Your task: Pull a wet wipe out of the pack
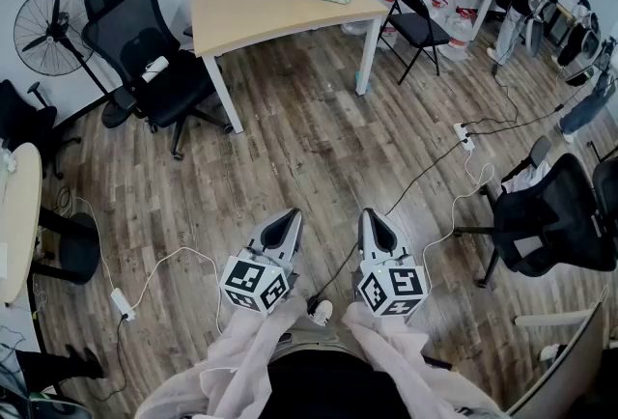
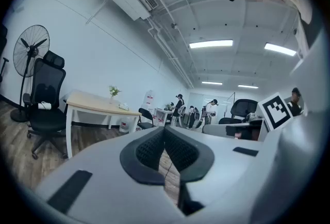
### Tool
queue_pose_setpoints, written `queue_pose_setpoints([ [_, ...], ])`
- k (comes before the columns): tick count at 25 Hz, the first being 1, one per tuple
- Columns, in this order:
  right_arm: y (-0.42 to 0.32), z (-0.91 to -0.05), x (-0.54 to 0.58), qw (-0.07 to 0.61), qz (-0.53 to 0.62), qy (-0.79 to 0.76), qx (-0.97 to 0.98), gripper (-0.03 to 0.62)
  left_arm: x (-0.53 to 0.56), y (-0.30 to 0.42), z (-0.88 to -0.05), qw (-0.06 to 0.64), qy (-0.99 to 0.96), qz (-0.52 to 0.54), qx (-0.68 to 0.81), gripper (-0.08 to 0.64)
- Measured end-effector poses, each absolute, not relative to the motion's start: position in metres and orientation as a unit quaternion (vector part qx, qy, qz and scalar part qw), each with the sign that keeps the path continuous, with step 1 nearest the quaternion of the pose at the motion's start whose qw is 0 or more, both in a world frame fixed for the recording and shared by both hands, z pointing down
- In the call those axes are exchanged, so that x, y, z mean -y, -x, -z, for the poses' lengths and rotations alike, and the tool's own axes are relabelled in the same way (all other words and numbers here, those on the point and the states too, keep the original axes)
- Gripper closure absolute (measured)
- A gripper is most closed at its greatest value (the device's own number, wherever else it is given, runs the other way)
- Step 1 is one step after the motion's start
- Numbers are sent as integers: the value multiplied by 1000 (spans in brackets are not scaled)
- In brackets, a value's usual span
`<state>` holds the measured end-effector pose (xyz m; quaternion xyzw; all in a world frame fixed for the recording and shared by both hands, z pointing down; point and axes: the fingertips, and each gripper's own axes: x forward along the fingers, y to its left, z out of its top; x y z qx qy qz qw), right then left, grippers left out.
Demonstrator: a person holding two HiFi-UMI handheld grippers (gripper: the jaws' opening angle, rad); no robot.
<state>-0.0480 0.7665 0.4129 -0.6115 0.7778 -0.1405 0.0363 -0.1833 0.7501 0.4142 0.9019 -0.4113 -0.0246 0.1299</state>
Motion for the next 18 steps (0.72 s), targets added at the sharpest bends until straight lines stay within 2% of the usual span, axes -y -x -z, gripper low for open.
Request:
queue_pose_setpoints([
  [18,38,-415,-783,31,145,629,-763,581,-767,174,-423,141,-903,13,407,548],
])
